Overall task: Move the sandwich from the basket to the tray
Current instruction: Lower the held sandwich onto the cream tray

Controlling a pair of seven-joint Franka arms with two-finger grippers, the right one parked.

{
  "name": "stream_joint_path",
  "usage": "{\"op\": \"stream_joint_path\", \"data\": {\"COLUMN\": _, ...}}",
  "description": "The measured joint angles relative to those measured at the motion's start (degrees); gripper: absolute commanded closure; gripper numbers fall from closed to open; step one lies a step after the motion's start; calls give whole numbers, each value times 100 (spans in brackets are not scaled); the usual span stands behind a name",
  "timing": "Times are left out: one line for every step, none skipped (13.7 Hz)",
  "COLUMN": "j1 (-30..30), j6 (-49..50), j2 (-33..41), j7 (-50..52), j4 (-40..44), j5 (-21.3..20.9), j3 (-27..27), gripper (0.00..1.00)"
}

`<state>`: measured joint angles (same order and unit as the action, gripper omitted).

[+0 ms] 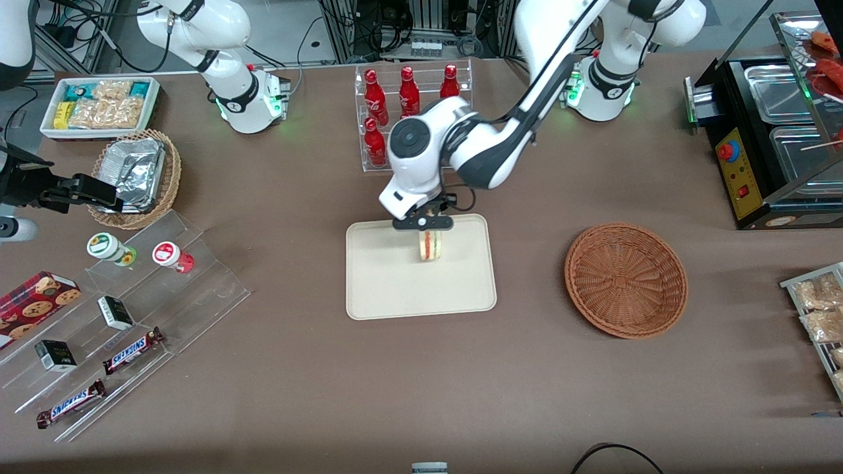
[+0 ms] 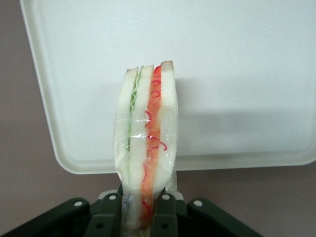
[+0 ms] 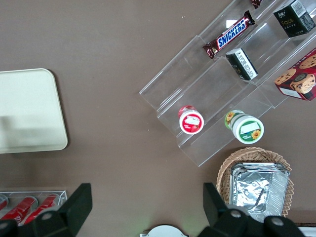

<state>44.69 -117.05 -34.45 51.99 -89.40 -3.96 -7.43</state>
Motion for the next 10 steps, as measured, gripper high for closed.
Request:
{"op": "stream_joint_path", "data": {"j1": 24, "j6": -51, "j2": -146, "j7": 24, "j4": 79, "j5": -45, "j3": 0, "gripper": 96}}
{"op": "stream_joint_path", "data": {"j1": 38, "j6": -151, "j2": -258, "j7": 30, "j4": 123, "j5": -63, "j3": 1, "gripper": 96}}
{"op": "stream_joint_path", "data": {"j1": 46, "j6": -274, "j2": -348, "j7": 40, "j4": 134, "j5": -71, "j3": 1, "gripper": 96}}
{"op": "stream_joint_path", "data": {"j1": 53, "j6": -357, "j2": -421, "j7": 73, "j4": 137, "j5": -71, "j3": 1, "gripper": 96}}
{"op": "stream_joint_path", "data": {"j1": 59, "j6": -394, "j2": -473, "j7": 130, "j4": 142, "j5": -76, "j3": 1, "gripper": 96}}
{"op": "stream_joint_path", "data": {"j1": 62, "j6": -414, "j2": -501, "j7": 162, "j4": 148, "j5": -79, "j3": 1, "gripper": 96}}
{"op": "stream_joint_path", "data": {"j1": 62, "j6": -449, "j2": -514, "j7": 181, "j4": 152, "j5": -83, "j3": 2, "gripper": 96}}
{"op": "stream_joint_path", "data": {"j1": 63, "j6": -508, "j2": -527, "j7": 187, "j4": 153, "j5": -86, "j3": 7, "gripper": 96}}
{"op": "stream_joint_path", "data": {"j1": 63, "j6": -563, "j2": -542, "j7": 187, "j4": 153, "j5": -90, "j3": 12, "gripper": 96}}
{"op": "stream_joint_path", "data": {"j1": 63, "j6": -591, "j2": -557, "j7": 187, "j4": 155, "j5": -95, "j3": 16, "gripper": 96}}
